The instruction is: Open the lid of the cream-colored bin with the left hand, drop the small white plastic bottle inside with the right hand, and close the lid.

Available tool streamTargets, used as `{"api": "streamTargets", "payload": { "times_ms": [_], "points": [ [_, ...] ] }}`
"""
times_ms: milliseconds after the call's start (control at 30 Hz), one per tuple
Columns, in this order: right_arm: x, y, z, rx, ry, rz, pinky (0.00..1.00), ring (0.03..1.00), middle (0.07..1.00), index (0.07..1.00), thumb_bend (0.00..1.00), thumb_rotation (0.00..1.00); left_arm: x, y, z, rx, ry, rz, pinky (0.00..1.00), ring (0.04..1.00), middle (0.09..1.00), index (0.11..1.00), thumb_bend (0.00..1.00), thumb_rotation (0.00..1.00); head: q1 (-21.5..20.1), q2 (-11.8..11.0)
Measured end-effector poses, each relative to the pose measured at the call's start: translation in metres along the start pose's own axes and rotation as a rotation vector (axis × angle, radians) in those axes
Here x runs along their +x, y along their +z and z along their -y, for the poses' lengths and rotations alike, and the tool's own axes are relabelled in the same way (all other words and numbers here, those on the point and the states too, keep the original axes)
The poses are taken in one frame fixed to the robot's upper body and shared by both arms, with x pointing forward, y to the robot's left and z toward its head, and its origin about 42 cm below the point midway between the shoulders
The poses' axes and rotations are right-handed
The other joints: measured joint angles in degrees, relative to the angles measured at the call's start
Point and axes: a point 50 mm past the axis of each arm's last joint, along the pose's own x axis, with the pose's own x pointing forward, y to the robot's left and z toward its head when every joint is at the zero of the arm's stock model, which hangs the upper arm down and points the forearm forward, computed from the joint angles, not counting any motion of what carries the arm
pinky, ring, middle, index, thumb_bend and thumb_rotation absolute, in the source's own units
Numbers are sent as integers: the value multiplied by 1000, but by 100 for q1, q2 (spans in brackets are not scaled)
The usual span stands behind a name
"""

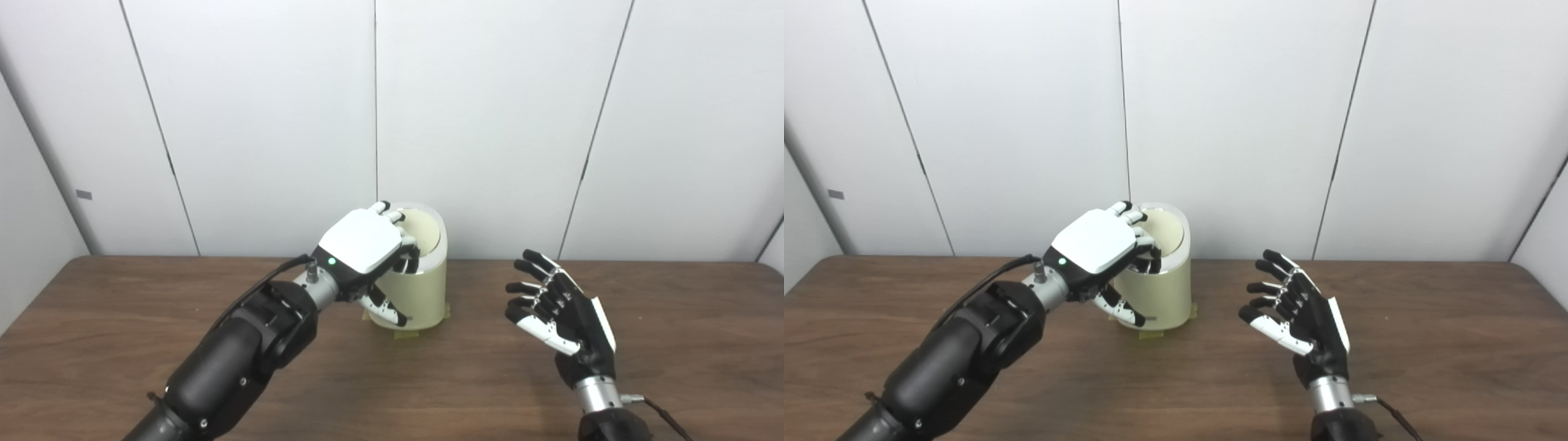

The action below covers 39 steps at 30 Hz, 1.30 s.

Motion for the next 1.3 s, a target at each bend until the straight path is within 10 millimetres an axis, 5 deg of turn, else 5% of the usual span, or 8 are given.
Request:
{"api": "streamTargets", "payload": {
  "times_ms": [1300],
  "points": [
    [0,1,-1,-1,-36,-19,508,619,774,760,780,234,11,-2,8,-251,-51,8,1000,995,821,812,901,345,-62,97]
  ]
}}
